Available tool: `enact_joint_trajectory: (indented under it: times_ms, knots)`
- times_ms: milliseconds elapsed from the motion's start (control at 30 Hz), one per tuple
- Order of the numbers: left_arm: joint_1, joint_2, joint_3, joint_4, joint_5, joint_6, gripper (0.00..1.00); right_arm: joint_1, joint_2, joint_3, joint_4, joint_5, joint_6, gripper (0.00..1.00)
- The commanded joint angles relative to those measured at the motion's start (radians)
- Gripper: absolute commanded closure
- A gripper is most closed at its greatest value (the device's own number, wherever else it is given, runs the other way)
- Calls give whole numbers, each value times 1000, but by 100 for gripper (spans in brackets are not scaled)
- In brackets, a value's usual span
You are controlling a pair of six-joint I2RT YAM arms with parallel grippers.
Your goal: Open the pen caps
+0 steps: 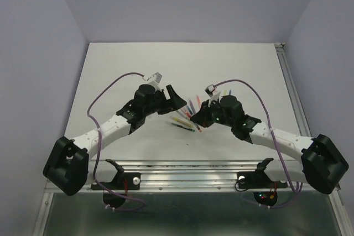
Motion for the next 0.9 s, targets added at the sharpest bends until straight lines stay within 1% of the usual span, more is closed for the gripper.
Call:
enact_joint_trajectory:
  times_ms: [0, 67, 100, 200, 267, 333, 367, 467, 533, 600, 667, 700, 733, 767, 867]
  knots:
    - [-29, 18, 59, 99, 2, -26, 12, 6, -33, -24, 165, -111, 40, 99]
    - [-36, 28, 67, 107, 2, -35, 17, 6, -26, -21, 193, -132, 48, 99]
    - [-42, 33, 70, 113, 4, -37, 25, 7, -19, -21, 202, -138, 58, 99]
    - [-46, 47, 85, 113, 1, -44, 43, 7, -6, -15, 219, -135, 60, 99]
    - [-49, 51, 91, 114, 1, -46, 49, 7, 2, -9, 222, -122, 61, 99]
    - [-52, 59, 94, 113, 1, -46, 57, 7, 10, -1, 227, -117, 63, 99]
    - [-52, 59, 93, 113, -1, -51, 65, 6, 13, 1, 231, -115, 65, 99]
    - [-52, 64, 93, 113, 7, -52, 78, 6, 22, 10, 234, -99, 74, 99]
    - [-52, 65, 96, 114, 15, -55, 83, 7, 25, 8, 262, -86, 89, 99]
    - [-54, 68, 96, 113, 18, -57, 84, 7, 28, 11, 280, -76, 104, 99]
    - [-52, 73, 96, 114, 18, -57, 89, 6, 36, 16, 294, -60, 117, 99]
    - [-55, 75, 97, 113, 18, -55, 92, 7, 39, 22, 297, -53, 121, 99]
    - [-55, 76, 97, 113, 16, -58, 98, 7, 42, 25, 303, -53, 126, 99]
    - [-54, 79, 97, 114, 15, -58, 100, 7, 50, 28, 310, -53, 133, 99]
    - [-55, 75, 90, 124, -25, -60, 100, 6, 74, 37, 320, -109, 143, 99]
